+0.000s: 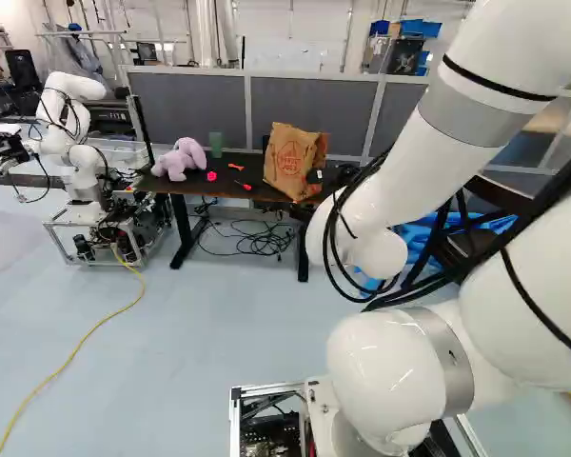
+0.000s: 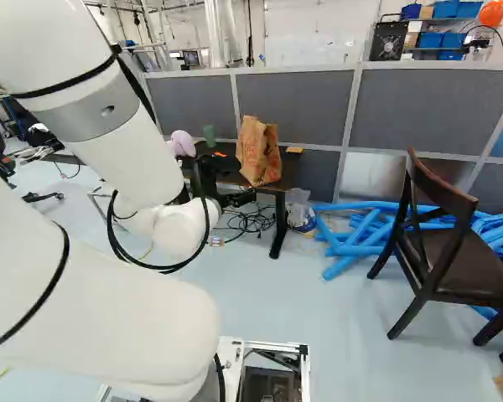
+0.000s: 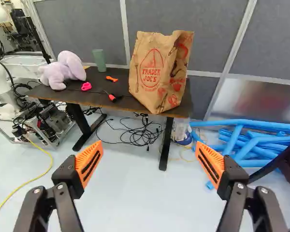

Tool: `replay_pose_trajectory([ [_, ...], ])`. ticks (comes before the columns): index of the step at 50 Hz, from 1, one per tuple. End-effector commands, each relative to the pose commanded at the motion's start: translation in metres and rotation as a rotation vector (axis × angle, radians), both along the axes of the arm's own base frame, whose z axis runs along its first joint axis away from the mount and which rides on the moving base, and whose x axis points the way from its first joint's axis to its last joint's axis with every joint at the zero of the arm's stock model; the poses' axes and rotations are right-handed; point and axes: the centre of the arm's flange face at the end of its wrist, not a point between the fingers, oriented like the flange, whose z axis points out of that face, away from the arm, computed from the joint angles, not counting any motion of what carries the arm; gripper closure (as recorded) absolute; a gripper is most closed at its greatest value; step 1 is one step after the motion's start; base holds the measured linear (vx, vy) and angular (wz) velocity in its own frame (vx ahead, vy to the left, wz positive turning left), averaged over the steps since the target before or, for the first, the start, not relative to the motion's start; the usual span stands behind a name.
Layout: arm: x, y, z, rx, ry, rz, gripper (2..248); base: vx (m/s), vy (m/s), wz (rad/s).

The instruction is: Pick up the bag on the ground and place it on the table

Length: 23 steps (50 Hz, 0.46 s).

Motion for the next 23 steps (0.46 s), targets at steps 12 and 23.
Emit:
replay_pose_trajectory([
  [12, 0.0000, 0.0000, 0.0000, 0.000, 0.000, 0.000, 3, 0.000, 0.000, 0.000],
  [23, 0.0000, 0.0000, 0.0000, 0.000, 0.000, 0.000, 3, 0.000, 0.000, 0.000],
])
